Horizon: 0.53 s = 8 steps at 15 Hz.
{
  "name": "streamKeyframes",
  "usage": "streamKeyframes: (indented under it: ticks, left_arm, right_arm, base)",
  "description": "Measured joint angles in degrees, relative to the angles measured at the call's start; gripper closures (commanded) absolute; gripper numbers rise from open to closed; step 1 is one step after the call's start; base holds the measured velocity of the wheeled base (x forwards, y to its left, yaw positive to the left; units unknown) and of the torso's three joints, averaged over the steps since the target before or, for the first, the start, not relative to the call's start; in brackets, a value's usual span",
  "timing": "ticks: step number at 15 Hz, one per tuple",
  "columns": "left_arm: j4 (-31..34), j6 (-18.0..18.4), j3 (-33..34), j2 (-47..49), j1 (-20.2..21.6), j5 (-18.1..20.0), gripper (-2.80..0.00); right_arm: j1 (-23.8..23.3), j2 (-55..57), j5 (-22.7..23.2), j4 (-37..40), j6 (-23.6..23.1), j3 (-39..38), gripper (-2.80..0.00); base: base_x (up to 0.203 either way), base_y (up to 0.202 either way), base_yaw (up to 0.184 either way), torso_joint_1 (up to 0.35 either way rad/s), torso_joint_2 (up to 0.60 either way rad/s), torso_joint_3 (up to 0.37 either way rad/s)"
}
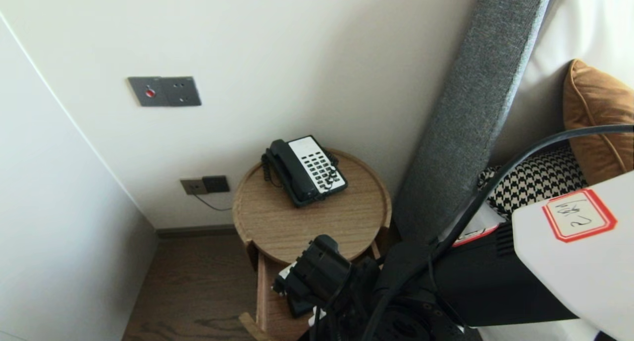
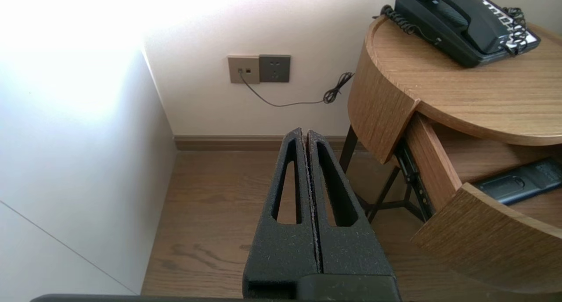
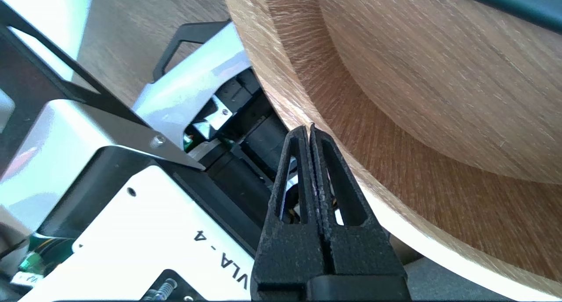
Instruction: Open the nightstand drawer
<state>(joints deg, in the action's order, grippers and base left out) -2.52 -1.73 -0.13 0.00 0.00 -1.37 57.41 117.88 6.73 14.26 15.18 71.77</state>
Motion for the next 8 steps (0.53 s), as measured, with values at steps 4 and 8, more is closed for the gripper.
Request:
streamKeyframes:
  ticks: [4,8]
  left_arm:
    - [0.00,0.00,0.00,0.00,0.00,0.04,0.00]
    - [0.00,0.01,0.04,0.00,0.00,0.00,0.00]
  right_arm:
    - [-0.63,0.36,0.43,-0.08,0.04,0.31,0.00]
    - [-1.32,1.08,1.51,-0.09,0.30,0.94,0.00]
  base:
    - [0.000,0.000,0.000,0.000,0.00,0.000]
    - [0.000,0.000,0.000,0.000,0.00,0.000]
